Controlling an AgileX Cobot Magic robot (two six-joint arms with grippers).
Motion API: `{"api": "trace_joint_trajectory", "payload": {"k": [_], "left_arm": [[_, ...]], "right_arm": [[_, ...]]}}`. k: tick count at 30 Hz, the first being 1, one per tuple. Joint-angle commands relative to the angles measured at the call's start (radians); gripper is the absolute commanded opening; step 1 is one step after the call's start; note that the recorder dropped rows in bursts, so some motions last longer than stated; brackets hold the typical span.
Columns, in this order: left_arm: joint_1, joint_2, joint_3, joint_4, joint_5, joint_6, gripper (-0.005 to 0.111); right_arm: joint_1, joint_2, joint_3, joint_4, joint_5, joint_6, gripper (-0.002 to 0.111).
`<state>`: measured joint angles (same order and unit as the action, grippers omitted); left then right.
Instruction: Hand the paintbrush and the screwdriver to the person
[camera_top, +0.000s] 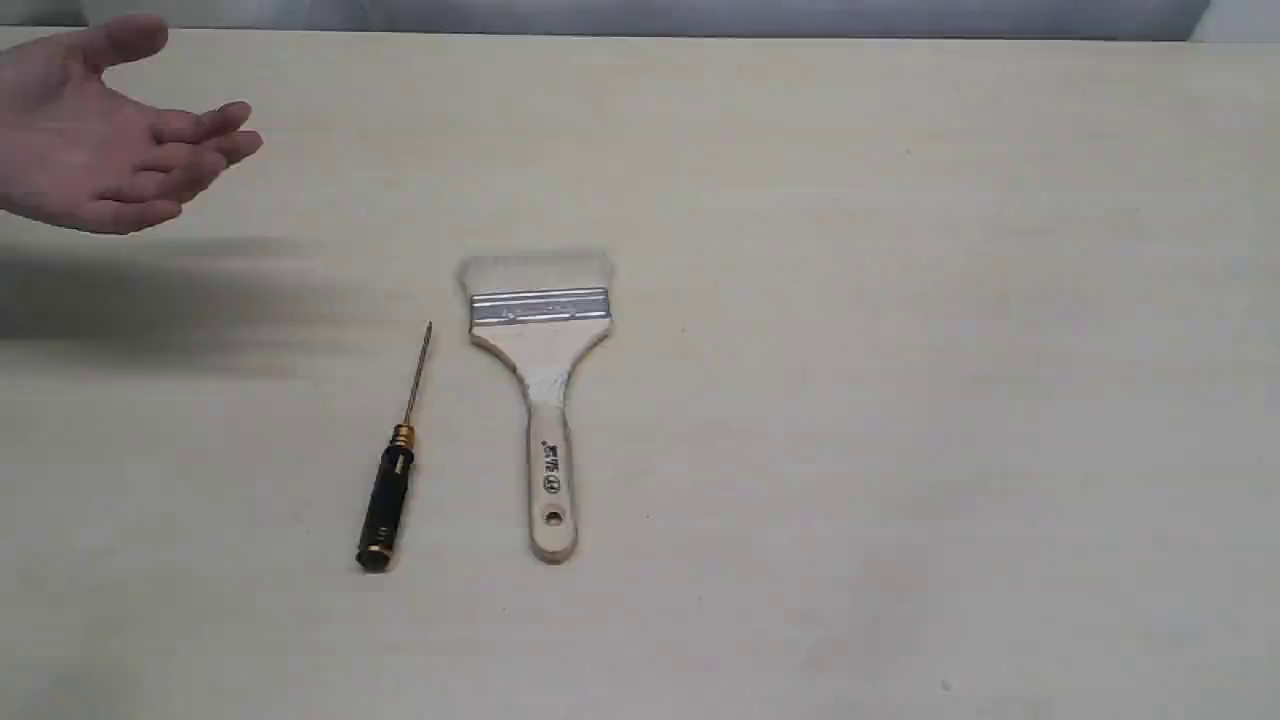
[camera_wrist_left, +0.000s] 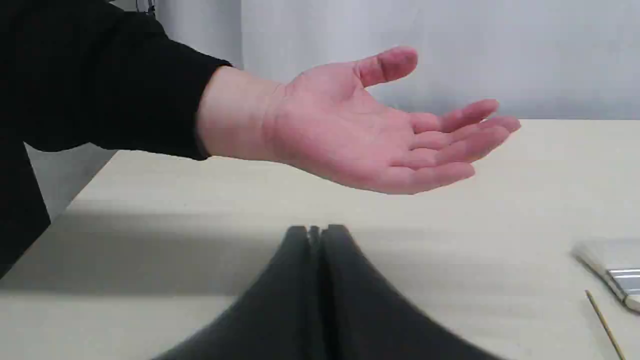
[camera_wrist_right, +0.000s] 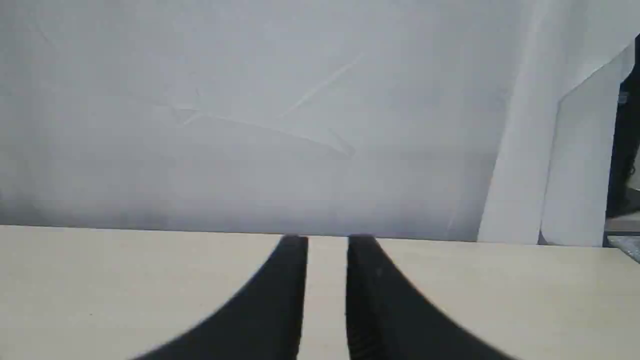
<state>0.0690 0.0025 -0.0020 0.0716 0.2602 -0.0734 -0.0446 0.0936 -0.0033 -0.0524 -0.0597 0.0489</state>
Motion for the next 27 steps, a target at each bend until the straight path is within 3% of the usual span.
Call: {"api": "trace_joint_trajectory", "payload": {"k": [1, 10, 13, 16, 20, 23, 27], "left_arm": [[-0.006, -0.002, 0.002, -0.003, -0.011, -0.002, 0.0], [-0.006, -0.002, 0.002, -0.003, -0.011, -0.002, 0.0], [-0.006, -0.002, 0.002, -0.003, -0.009, -0.002, 0.0], [-0.006, -0.002, 0.002, -0.005, -0.01, -0.002, 0.0], [-0.006, -0.002, 0.002, -0.005, -0.01, -0.002, 0.0], [-0.006, -0.002, 0.002, -0.005, -0.01, -0.002, 0.0], [-0.006, -0.002, 0.002, -0.005, -0.01, -0.002, 0.0]], "right_arm": [[0.001, -0.002, 0.003, -0.008, -0.012, 0.017, 0.017], [0.001, -0.002, 0.003, 0.103, -0.078, 0.145, 0.017], [0.028, 0.0, -0.007, 0.034, -0.087, 0.254, 0.017], [0.138, 0.024, -0.075, -0.176, -0.084, 0.45, 0.026], [0.311, 0.133, -0.2, -0.491, -0.126, 0.656, 0.051], [0.462, 0.291, -0.347, -0.668, -0.027, 0.779, 0.052], [0.644, 0.537, -0.537, -0.696, 0.218, 0.757, 0.052]]}}
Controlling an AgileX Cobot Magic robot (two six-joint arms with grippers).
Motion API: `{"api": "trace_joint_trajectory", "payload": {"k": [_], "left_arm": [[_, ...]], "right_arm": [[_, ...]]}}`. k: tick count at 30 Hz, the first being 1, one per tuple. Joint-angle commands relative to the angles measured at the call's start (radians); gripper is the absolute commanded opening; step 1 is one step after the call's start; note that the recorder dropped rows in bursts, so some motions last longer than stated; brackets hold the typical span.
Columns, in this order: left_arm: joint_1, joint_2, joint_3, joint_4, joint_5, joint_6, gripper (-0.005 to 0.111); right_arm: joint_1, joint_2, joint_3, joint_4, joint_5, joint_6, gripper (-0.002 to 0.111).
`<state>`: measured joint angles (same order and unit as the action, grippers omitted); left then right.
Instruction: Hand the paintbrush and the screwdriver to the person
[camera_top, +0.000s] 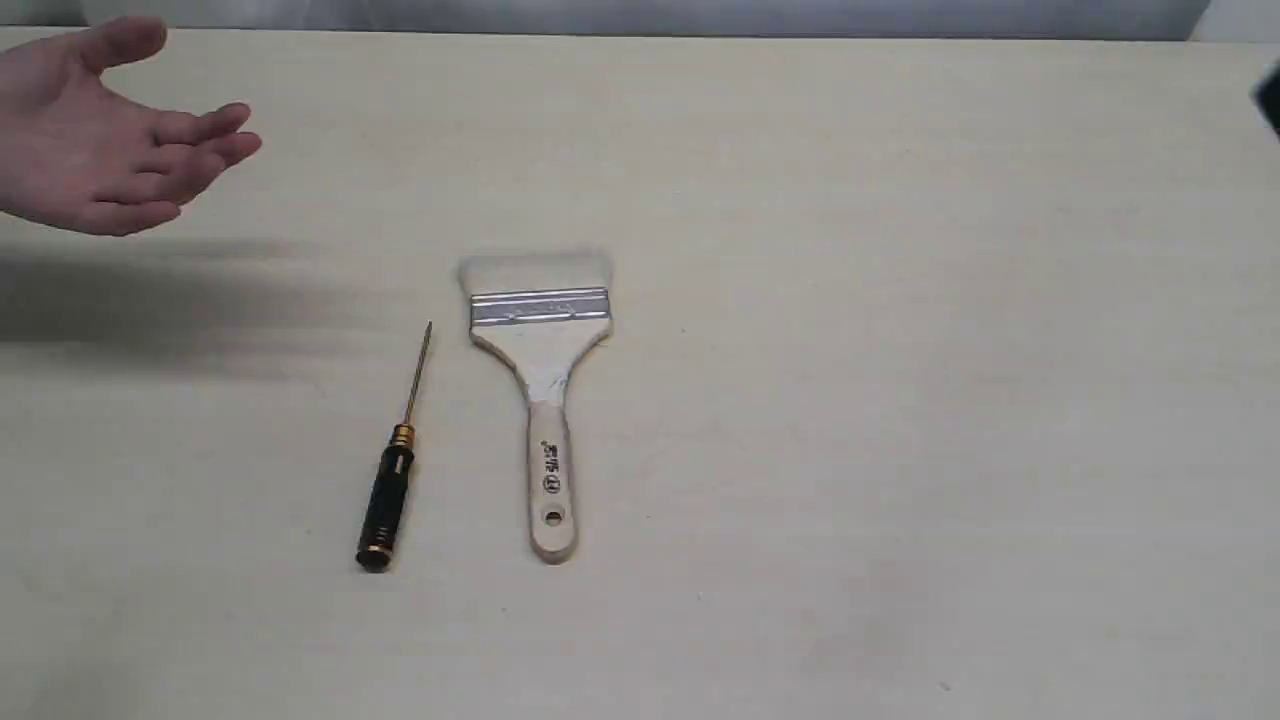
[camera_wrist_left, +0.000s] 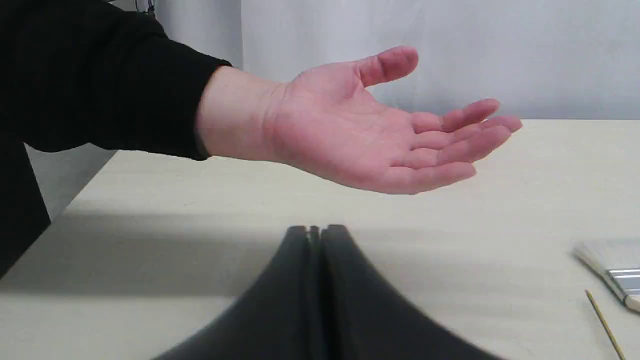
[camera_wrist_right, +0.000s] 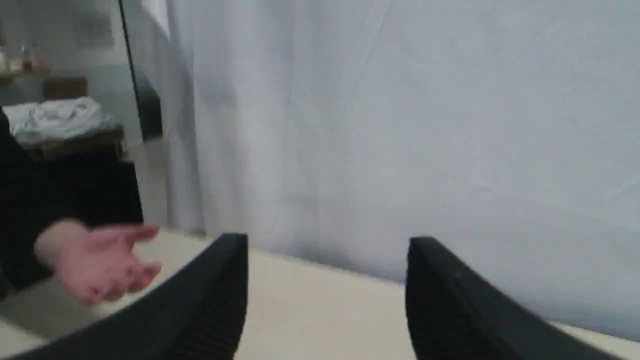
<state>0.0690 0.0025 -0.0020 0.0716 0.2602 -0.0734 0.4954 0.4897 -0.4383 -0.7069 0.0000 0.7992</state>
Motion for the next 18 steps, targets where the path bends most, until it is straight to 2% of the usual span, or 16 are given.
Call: {"api": "trace_joint_trajectory", "payload": {"k": [1, 5, 8, 12, 18], "left_arm": [[-0.006, -0.002, 0.002, -0.005, -0.01, -0.002, 0.0], [-0.006, -0.002, 0.002, -0.005, -0.01, -0.002, 0.0], [-0.006, -0.002, 0.002, -0.005, -0.01, -0.002, 0.0], [-0.006, -0.002, 0.002, -0.005, -0.01, -0.002, 0.0], [-0.006, -0.002, 0.002, -0.001, -0.011, -0.002, 0.0]], "right_arm": [[0.148, 0.211, -0.142, -0.042, 0.212, -0.004, 0.052], [0.361, 0.502, -0.35, -0.042, 0.453, -0.04, 0.052], [0.459, 0.681, -0.51, -0.042, 0.637, -0.045, 0.052], [0.484, 0.917, -0.72, 0.017, 0.834, -0.061, 0.052], [0.482, 1.146, -0.896, 0.152, 0.835, -0.112, 0.052]]}}
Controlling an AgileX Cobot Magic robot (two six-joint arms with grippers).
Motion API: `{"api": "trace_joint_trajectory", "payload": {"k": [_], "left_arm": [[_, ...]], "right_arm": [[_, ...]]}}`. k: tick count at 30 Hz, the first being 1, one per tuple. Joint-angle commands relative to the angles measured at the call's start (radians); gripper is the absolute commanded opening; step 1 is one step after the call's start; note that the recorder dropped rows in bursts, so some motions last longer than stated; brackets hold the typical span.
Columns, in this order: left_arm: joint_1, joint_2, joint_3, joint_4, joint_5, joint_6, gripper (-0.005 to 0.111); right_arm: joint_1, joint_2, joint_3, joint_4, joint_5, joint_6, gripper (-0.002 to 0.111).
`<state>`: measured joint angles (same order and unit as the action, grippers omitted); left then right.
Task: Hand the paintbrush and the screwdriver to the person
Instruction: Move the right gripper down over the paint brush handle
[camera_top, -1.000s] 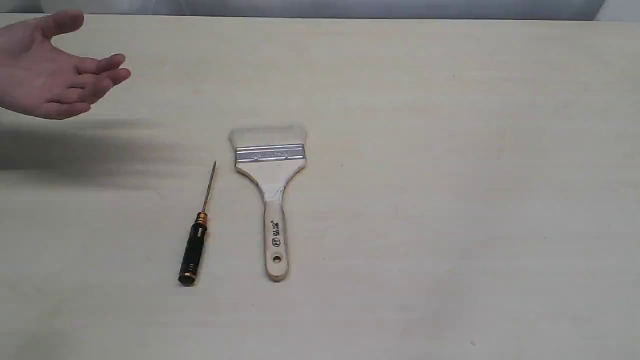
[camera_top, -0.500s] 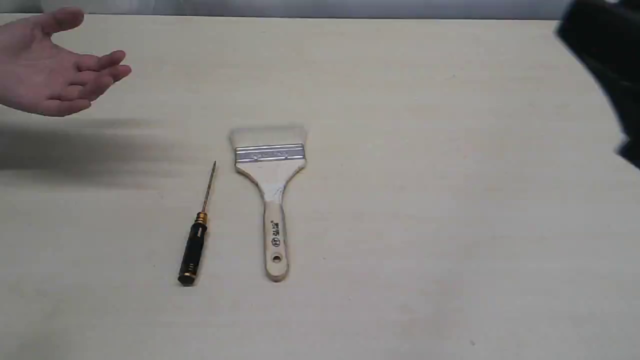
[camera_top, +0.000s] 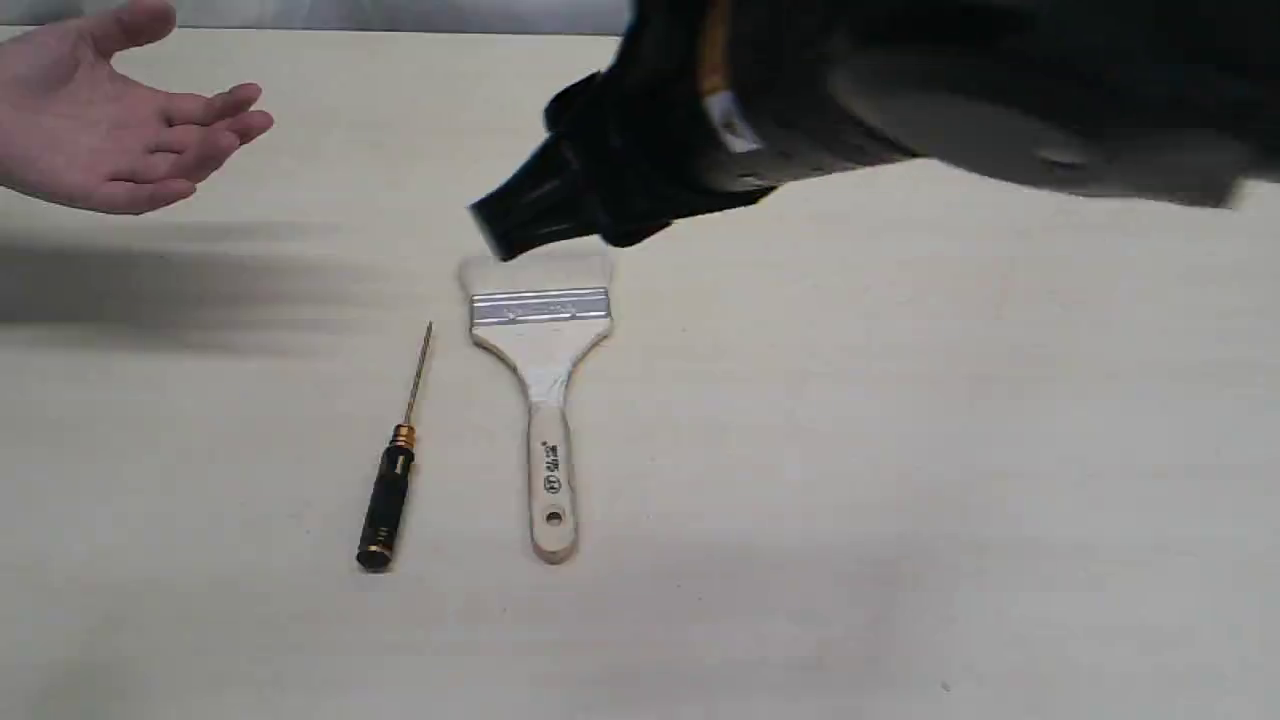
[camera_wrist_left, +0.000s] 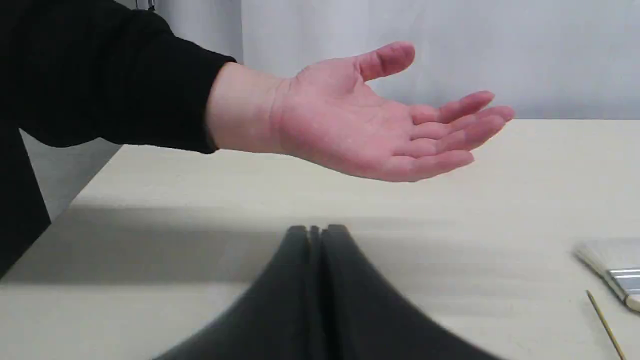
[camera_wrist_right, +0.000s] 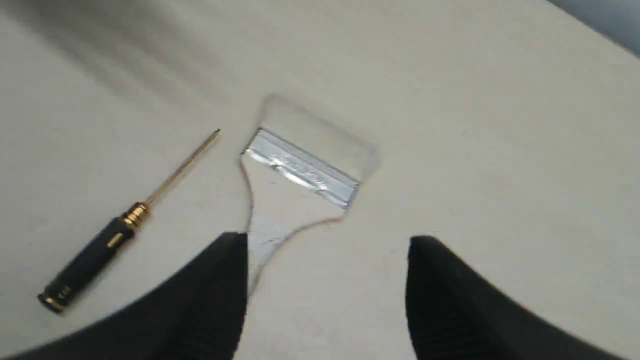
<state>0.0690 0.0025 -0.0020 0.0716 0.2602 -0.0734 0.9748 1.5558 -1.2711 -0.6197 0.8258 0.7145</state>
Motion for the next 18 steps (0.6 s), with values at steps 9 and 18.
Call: {"api": "trace_joint_trajectory", "payload": {"k": [9, 18], "left_arm": [[-0.006, -0.002, 0.002, -0.002, -0.011, -0.002, 0.0], [-0.006, -0.002, 0.002, -0.002, -0.011, -0.002, 0.0]], "right_arm": [[-0.006, 0.301, -0.204, 0.16, 0.129, -0.052, 0.055], [-0.092, 0.395, -0.206, 0.328, 0.114, -0.052, 0.063]]}}
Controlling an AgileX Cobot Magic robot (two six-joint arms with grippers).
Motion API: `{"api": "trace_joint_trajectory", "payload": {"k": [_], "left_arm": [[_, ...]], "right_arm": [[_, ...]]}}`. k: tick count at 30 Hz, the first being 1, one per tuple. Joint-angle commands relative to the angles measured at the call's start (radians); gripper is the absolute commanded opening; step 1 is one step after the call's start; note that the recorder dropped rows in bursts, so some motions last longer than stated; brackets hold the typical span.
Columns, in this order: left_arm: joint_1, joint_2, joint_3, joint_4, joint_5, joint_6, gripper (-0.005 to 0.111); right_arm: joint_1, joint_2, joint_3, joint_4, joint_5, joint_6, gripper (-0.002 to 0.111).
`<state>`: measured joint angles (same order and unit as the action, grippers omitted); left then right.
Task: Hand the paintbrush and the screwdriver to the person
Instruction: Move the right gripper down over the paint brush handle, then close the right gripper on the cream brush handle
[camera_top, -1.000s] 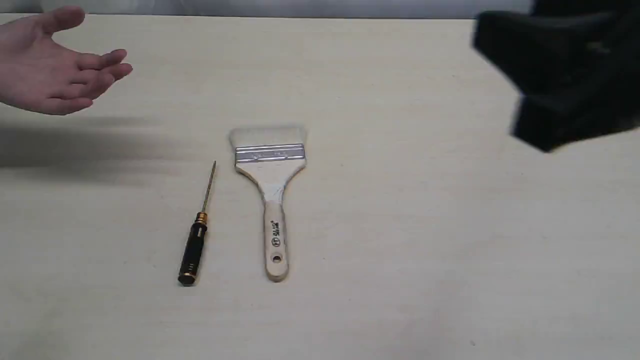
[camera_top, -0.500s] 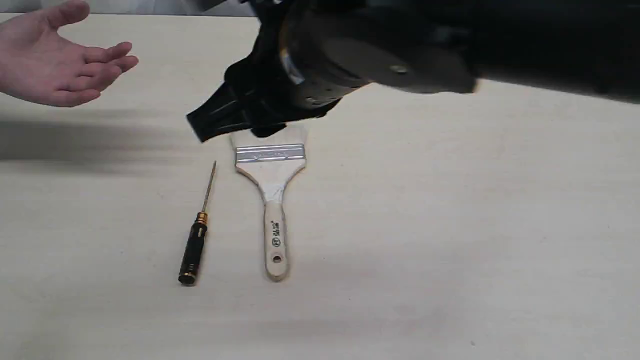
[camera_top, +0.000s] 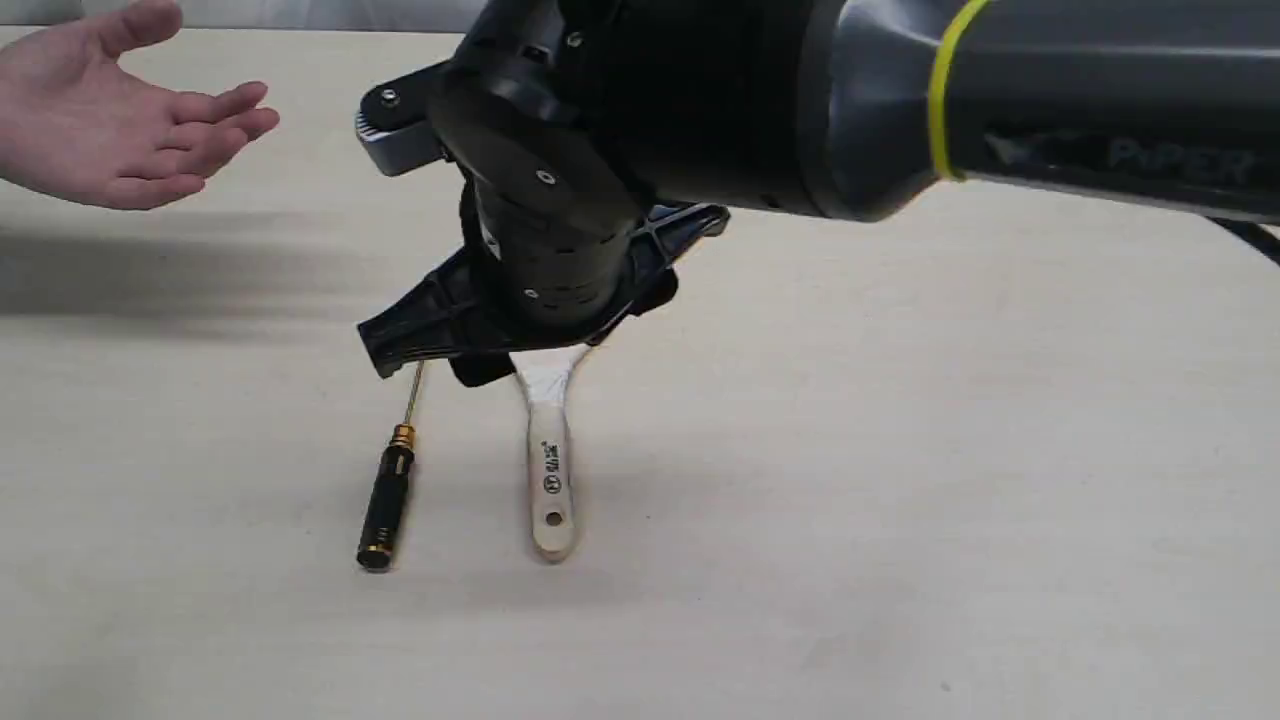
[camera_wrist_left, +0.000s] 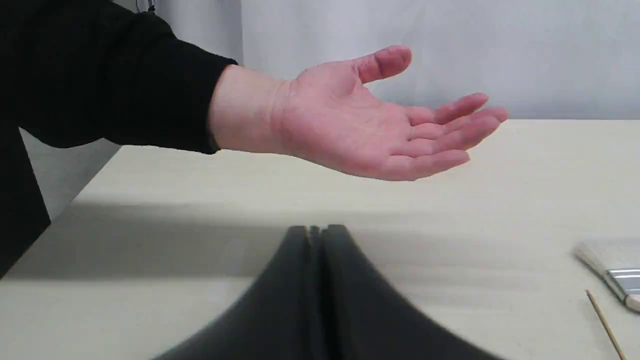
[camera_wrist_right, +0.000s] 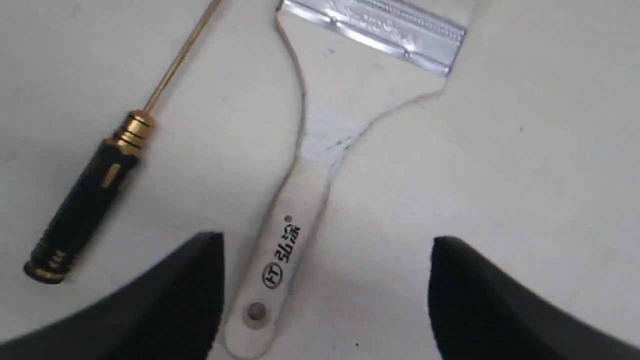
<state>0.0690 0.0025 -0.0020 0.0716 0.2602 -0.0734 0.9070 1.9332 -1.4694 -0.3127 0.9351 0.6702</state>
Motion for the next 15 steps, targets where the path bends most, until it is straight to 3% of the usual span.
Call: {"api": "trace_joint_trajectory", "payload": {"k": [1, 7, 15], "left_arm": [[-0.006, -0.002, 0.002, -0.002, -0.011, -0.002, 0.0], [-0.006, -0.002, 0.002, -0.002, -0.011, -0.002, 0.0], [-0.006, -0.002, 0.002, -0.005, -0.009, -0.002, 0.0]], "right_arm": [[-0.027, 0.027, -0.008, 0.021, -0.001, -0.008, 0.063], [-0.033, 0.098, -0.008, 0.037, -0.104, -0.027, 0.063], [-0.037, 0.176, -0.025, 0.04, -0.102, -0.02, 0.063]]}}
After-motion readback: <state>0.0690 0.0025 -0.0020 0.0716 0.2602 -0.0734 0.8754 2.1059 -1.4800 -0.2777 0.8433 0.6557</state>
